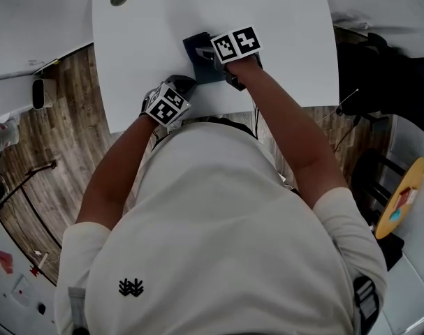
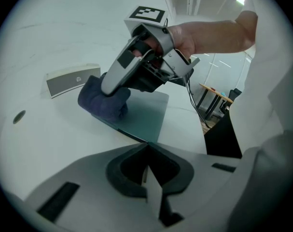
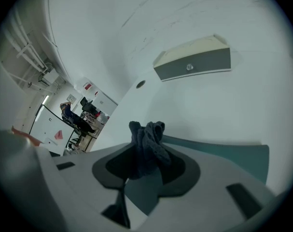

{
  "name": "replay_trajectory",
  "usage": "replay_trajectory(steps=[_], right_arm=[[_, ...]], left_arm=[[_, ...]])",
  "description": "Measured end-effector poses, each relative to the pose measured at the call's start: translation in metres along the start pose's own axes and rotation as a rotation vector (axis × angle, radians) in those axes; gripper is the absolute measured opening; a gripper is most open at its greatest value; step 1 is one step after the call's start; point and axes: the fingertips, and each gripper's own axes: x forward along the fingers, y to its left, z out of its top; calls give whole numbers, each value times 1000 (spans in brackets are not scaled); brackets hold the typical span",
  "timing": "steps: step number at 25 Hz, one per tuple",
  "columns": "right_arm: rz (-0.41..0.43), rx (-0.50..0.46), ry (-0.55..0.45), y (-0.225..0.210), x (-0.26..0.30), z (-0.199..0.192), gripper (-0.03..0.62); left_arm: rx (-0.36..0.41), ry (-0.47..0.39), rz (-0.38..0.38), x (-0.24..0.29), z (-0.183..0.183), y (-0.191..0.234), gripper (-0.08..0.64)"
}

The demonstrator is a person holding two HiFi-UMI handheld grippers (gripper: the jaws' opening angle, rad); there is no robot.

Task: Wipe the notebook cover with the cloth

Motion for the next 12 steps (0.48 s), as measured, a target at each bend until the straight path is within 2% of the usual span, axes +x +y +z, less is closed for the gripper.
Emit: replay_trajectory(steps=[12], right_arm=[[-21,36,7,-34,-18,-5,135]], left_arm=[[-2,4,-4,-1,-2,0,6]])
